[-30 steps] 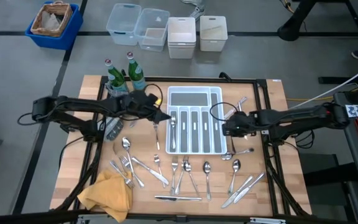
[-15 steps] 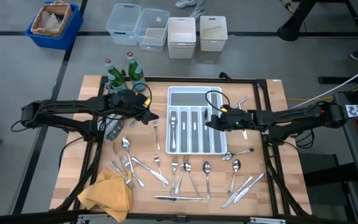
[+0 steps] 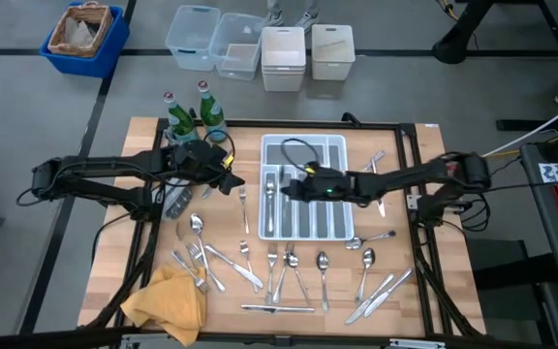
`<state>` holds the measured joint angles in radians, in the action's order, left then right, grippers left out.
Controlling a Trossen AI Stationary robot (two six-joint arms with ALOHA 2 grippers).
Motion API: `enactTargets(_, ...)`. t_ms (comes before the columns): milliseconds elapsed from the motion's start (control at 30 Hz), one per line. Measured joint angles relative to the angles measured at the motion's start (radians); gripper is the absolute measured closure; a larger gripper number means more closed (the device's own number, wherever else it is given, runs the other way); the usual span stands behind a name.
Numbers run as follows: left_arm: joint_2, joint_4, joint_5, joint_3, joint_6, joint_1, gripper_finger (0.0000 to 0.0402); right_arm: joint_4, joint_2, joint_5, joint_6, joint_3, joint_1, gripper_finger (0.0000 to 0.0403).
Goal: Sort silverware
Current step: Put the silver spoon into the silverware tray
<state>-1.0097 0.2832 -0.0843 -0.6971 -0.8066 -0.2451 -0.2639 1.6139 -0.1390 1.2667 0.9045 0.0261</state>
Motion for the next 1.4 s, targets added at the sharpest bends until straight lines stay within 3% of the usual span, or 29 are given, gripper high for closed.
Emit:
enactTargets(233,-0.001,0.001,0.0,0.0,0.007,0.0,0.032,0.198,0.163,-0.001,-0.018,0.193,0.0,0.0391)
enactTargets(433,-0.001,0.023,0.0,0.0,0.007,0.0,0.032,0.213,0.26,-0.035,0.007,0.26,0.0,0.0391)
enactTargets(1033,-0.001,0.078,0.0,0.0,0.03,0.001,0.032,0.224,0.379,-0.067,0.046,0.273,0.0,0.0388)
enactTargets(1400,-0.001,0.106,-0.023,0.0,0.001,0.001,0.032,0.199,0.387,-0.059,0.046,0.274,0.0,0.0325)
